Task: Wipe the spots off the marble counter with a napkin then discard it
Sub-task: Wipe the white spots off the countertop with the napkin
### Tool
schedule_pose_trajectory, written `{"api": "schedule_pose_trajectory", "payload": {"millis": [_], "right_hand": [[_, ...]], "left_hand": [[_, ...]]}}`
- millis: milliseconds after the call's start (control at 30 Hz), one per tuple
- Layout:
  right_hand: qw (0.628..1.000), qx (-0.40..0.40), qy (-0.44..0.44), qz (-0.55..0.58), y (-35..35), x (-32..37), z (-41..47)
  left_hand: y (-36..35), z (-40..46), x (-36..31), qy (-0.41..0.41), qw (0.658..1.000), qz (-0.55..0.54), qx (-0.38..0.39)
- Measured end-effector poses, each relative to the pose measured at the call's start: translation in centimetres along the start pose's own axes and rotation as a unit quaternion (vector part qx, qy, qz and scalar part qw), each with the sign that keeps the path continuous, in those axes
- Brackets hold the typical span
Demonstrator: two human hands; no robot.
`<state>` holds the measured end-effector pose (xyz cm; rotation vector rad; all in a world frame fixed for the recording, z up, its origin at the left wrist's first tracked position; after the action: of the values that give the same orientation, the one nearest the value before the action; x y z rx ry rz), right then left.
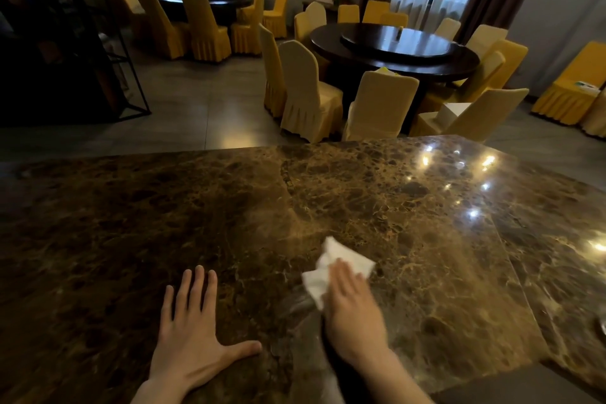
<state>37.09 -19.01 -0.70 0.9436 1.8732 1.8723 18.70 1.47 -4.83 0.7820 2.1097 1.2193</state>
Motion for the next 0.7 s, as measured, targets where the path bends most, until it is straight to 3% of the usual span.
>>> {"api": "schedule_pose_trajectory", "payload": {"millis": [67, 133, 267, 333, 467, 533, 700], "right_hand": [[0.995, 0.027, -0.092, -0.023, 0.7, -4.3, 0.5], [0.993, 0.052, -0.103, -0.02, 0.1, -4.5, 1.0], [0.997, 0.066, 0.03, -0.017, -2.0, 2.4, -0.9], [0.996, 0.061, 0.062, -0.035, -2.0, 2.5, -1.7], [0.992, 0.06, -0.103, -0.036, 0.8, -6.0, -0.1], [0.99, 0.058, -0.127, -0.024, 1.1, -7.0, 0.3], [0.998, 0.036, 0.035, -0.024, -0.1, -0.2, -1.8]], "left_hand": [[0.1, -0.1, 0.0, 0.005, 1.0, 0.008, 0.003], [0.1, -0.1, 0.0, 0.006, 1.0, 0.006, 0.012], [0.2, -0.1, -0.3, 0.004, 1.0, 0.003, 0.01], [0.3, -0.1, -0.3, 0.008, 1.0, 0.003, 0.01], [0.2, -0.1, -0.2, 0.005, 1.0, 0.001, 0.009], [0.2, -0.1, -0.2, 0.003, 1.0, 0.0, 0.005], [0.3, 0.1, 0.0, 0.002, 1.0, -0.007, -0.001]]}}
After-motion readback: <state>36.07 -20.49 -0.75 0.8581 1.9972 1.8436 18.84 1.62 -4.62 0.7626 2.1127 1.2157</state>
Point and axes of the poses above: each hand's wrist, its own z-axis towards the middle knuckle, its own y-axis out of the back of the hand, x = y × z, the point moved 10 cm from there along z, towards the middle knuckle, and after that the axes turned 13 degrees about x, right-handed, at the moved point
